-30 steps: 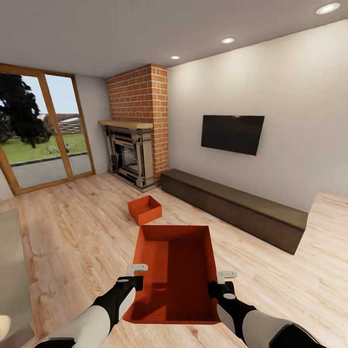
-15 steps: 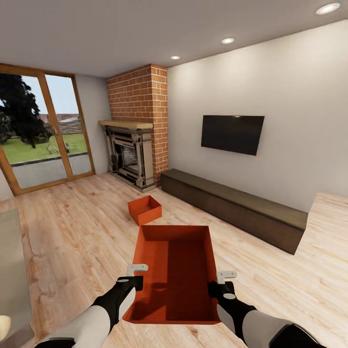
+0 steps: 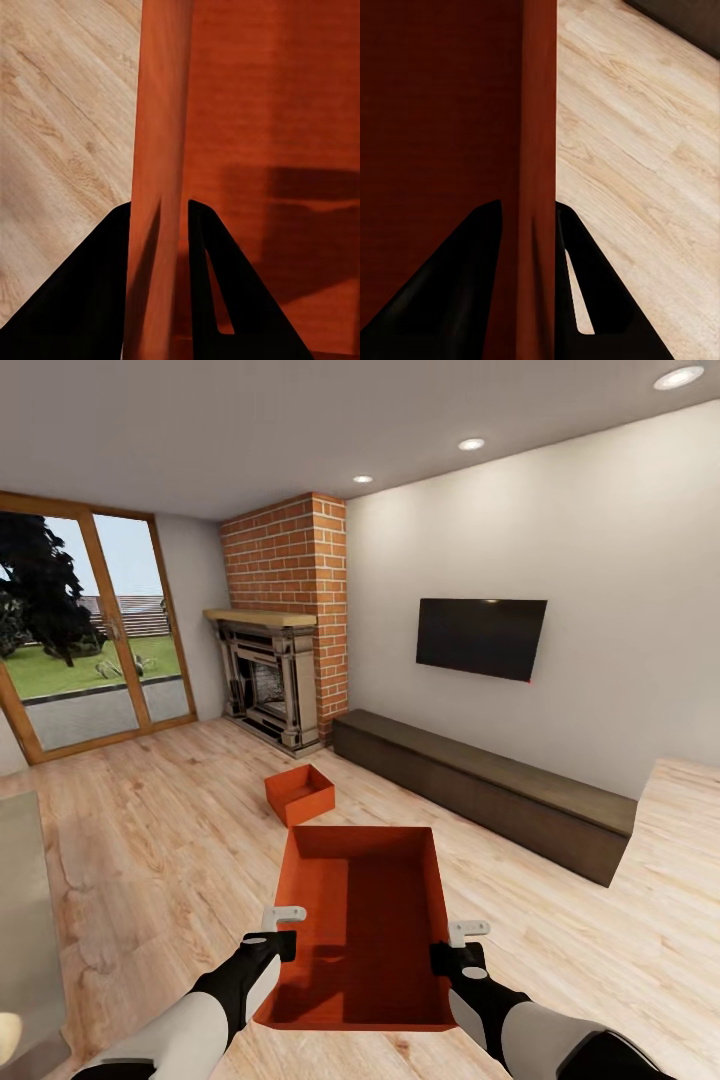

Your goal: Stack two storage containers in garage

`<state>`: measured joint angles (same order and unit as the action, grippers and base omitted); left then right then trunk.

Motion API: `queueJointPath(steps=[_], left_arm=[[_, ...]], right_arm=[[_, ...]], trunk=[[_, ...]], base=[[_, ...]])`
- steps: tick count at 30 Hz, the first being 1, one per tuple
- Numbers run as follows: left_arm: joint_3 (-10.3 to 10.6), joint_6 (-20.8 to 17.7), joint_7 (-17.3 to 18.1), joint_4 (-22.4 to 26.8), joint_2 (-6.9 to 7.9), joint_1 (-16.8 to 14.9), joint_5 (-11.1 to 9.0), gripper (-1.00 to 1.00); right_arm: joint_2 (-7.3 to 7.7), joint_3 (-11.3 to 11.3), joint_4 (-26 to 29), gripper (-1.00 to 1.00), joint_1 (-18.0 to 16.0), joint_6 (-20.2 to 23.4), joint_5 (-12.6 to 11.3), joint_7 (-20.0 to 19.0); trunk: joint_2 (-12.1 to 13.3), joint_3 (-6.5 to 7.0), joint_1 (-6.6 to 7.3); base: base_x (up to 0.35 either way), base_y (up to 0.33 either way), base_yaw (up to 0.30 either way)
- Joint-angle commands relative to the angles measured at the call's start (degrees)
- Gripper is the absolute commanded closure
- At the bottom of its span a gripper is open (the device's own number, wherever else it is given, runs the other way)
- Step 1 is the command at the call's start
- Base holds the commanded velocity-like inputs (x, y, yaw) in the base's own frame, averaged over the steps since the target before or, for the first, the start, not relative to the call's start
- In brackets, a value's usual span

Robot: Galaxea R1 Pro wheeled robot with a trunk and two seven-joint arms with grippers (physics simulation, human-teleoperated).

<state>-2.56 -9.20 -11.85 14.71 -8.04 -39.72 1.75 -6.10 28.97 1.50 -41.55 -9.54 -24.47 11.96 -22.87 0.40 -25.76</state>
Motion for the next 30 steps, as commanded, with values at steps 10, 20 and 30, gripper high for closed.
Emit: queueJointPath(steps=[10, 20, 30], left_arm=[[-0.6, -0.5, -0.8, 0.1, 0.01, 0.0, 1.3, 1.0], [-0.6, -0.5, -0.8, 0.1, 0.05, 0.0, 1.3, 1.0], [-0.6, -0.5, -0.8, 0.1, 0.03, 0.0, 1.3, 1.0]], right_arm=[[0.54, 0.0, -0.1, 1.0, 0.0, -0.4, -0.9, 0.3], [0.47, 0.0, -0.1, 1.0, 0.0, -0.4, -0.9, 0.3], [0.38, 0.0, -0.1, 1.0, 0.0, -0.2, -1.0, 0.3]], trunk=[[0.0, -0.02, -0.02], [0.0, -0.02, -0.02], [0.0, -0.02, -0.02]], base=[[0.0, 0.0, 0.0], [0.0, 0.0, 0.0], [0.0, 0.0, 0.085]])
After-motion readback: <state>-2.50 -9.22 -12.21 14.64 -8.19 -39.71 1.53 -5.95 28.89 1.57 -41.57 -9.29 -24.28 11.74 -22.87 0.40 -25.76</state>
